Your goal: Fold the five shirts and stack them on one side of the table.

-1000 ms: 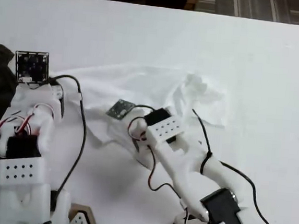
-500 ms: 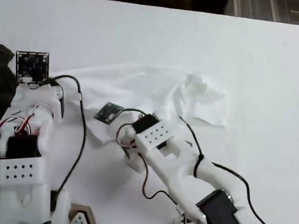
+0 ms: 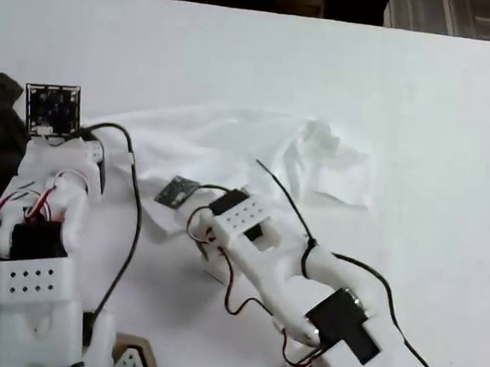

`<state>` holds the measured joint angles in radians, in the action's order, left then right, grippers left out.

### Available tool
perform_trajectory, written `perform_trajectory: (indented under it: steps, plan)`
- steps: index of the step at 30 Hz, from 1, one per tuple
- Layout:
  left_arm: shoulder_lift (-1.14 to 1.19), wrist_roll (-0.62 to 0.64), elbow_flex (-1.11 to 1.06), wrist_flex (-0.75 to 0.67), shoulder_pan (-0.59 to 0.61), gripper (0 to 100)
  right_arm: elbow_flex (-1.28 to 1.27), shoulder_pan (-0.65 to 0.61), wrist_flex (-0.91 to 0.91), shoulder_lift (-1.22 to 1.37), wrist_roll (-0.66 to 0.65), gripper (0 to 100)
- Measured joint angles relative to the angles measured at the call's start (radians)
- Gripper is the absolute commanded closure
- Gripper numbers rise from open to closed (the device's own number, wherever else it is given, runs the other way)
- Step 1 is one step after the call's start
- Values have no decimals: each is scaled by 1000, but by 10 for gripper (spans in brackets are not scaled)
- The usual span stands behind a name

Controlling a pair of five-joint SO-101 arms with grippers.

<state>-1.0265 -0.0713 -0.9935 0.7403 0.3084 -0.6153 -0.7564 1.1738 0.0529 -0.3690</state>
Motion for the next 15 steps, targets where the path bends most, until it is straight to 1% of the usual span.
perform_trajectory:
  steps: [1,2,4,5,6,7,12,15]
  plan:
    - [0,0,0,0,0,973,0,3,0,0,0,828]
    - [0,0,0,0,0,973,0,11,-2,0,0,874]
    - [0,0,0,0,0,973,2,38,-14,0,0,998]
    - [0,0,0,0,0,973,2,60,-26,0,0,971]
    - [0,0,0,0,0,973,2,91,-37,2,0,964]
    - [0,0,0,0,0,973,5,117,-38,6,2,983]
    - [0,0,0,0,2,973,3,207,-41,0,-2,978]
    - [0,0,-2,0,2,973,17,247,-15,-80,-40,978]
